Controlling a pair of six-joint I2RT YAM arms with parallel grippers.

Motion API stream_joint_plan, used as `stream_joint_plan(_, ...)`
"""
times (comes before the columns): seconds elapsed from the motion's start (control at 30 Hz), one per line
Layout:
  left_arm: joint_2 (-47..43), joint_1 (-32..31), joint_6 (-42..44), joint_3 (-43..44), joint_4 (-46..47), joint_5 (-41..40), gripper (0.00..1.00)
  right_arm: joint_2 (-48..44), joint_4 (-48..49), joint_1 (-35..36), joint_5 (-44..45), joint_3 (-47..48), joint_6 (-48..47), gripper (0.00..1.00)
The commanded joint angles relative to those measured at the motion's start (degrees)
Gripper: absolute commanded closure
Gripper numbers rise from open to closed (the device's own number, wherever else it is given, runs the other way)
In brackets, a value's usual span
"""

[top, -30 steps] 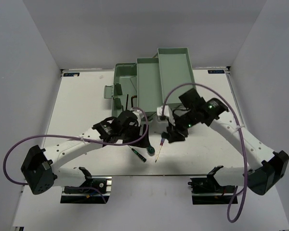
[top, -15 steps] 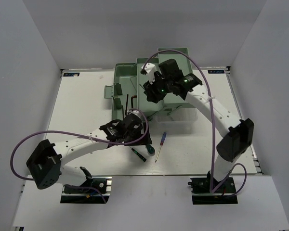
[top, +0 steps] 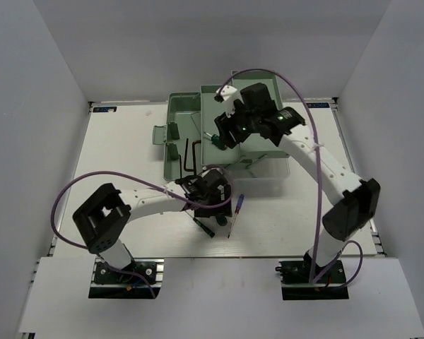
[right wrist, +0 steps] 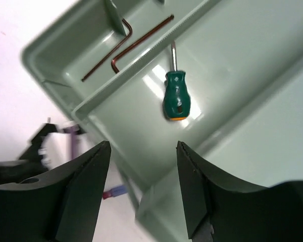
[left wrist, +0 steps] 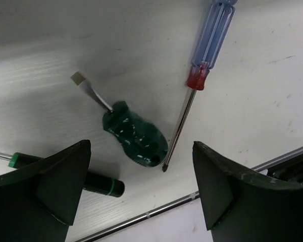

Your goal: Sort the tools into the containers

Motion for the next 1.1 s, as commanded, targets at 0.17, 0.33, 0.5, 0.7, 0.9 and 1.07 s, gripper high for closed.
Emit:
stream_joint_plan(0.17,8.97,-3.51,-5.41,11.72,-11.31,-6.94,0.1,-12.03,2.19,-2.98,-3.81,-6.08,4.36,0.39)
stream_joint_plan(0.33,11.52,-6.32,-7.62,11.55,-14.23,-8.7,0.15,-16.25,2.19,-5.17,-4.69,-11.09,5.15,0.39)
stream_joint_plan(0.5,12.67,-6.85,-8.23,10.5,-14.23,-9.75,0.42,-20.38,2.11,-7.64,-7.85,-15.66,6.82,0.39)
stream_joint_plan(0.7,10.48,-8.87,-6.75,13.83,-17.47,-11.07,0.83,-27.06,4.56,-9.83,-10.49,-25.14,5.95,0.82)
stream_joint_plan(0.9,-3.37,-14.14,-2.18,15.51,-19.15,-13.09,0.92,-33.66,1.43,-10.8,-9.7,-33.66,2.53,1.0)
stream_joint_plan(1.07,-13.15,-14.33,-0.58,19.01,-22.47,-20.2,0.95,-39.0,-4.3,-11.33,-17.77,-40.08,-4.66,0.63)
